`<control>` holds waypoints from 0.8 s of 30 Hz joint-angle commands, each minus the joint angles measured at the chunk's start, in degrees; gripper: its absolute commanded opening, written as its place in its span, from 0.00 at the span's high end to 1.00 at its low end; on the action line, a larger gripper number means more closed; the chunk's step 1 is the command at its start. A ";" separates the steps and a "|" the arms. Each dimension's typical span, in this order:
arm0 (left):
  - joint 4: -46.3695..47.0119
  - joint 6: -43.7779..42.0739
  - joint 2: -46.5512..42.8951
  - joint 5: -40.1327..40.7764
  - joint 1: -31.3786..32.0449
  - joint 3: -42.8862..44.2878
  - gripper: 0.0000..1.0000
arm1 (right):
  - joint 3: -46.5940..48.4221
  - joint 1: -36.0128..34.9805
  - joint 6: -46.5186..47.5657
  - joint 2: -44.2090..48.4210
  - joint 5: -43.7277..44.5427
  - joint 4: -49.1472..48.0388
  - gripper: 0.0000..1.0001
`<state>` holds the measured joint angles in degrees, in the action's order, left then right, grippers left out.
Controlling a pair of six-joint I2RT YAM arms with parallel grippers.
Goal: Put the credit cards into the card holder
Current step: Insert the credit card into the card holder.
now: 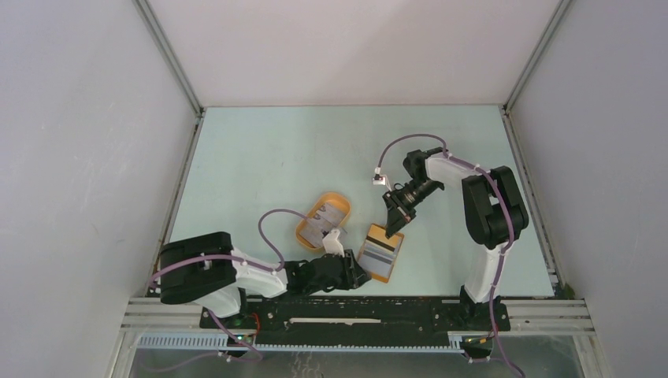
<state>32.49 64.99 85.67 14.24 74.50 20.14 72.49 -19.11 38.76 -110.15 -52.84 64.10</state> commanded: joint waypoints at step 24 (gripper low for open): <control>5.64 -9.51 4.02 -4.78 -13.61 0.64 0.58 | -5.48 5.85 -12.82 6.29 3.68 -13.33 1.00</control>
<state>42.00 60.75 91.96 8.69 61.41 21.26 67.72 -14.37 30.11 -107.18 -50.13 54.98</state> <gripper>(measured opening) 0.420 0.007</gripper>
